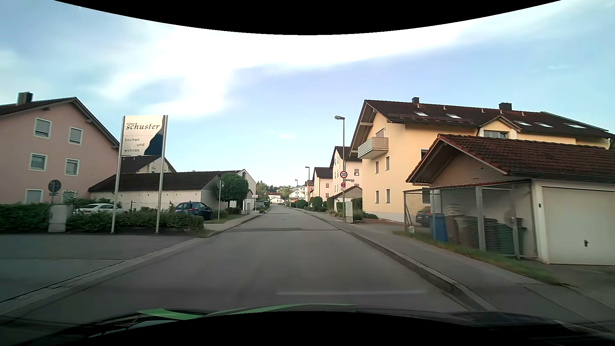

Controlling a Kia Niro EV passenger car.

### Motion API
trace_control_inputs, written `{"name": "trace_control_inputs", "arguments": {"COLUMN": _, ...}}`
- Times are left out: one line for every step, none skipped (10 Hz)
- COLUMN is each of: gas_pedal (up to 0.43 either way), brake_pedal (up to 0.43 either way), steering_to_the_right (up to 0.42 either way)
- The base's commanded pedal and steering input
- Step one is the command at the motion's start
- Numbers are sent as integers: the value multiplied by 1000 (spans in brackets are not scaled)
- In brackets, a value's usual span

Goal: Follow the waypoints while adhering to traffic rules and regulations

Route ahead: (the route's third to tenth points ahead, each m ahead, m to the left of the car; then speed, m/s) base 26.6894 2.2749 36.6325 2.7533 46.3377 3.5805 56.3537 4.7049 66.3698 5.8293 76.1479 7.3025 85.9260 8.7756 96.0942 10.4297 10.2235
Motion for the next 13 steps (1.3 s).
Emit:
{"name": "trace_control_inputs", "arguments": {"gas_pedal": 0, "brake_pedal": 0, "steering_to_the_right": -24}}
{"name": "trace_control_inputs", "arguments": {"gas_pedal": 0, "brake_pedal": 0, "steering_to_the_right": -22}}
{"name": "trace_control_inputs", "arguments": {"gas_pedal": 0, "brake_pedal": 0, "steering_to_the_right": -22}}
{"name": "trace_control_inputs", "arguments": {"gas_pedal": 0, "brake_pedal": 0, "steering_to_the_right": -22}}
{"name": "trace_control_inputs", "arguments": {"gas_pedal": 0, "brake_pedal": 0, "steering_to_the_right": -22}}
{"name": "trace_control_inputs", "arguments": {"gas_pedal": 0, "brake_pedal": 0, "steering_to_the_right": -21}}
{"name": "trace_control_inputs", "arguments": {"gas_pedal": 0, "brake_pedal": 0, "steering_to_the_right": -20}}
{"name": "trace_control_inputs", "arguments": {"gas_pedal": 0, "brake_pedal": 0, "steering_to_the_right": -19}}
{"name": "trace_control_inputs", "arguments": {"gas_pedal": 0, "brake_pedal": 0, "steering_to_the_right": -18}}
{"name": "trace_control_inputs", "arguments": {"gas_pedal": 0, "brake_pedal": 0, "steering_to_the_right": -17}}
{"name": "trace_control_inputs", "arguments": {"gas_pedal": 0, "brake_pedal": 0, "steering_to_the_right": -17}}
{"name": "trace_control_inputs", "arguments": {"gas_pedal": 0, "brake_pedal": 0, "steering_to_the_right": -17}}
{"name": "trace_control_inputs", "arguments": {"gas_pedal": 0, "brake_pedal": 0, "steering_to_the_right": -17}}
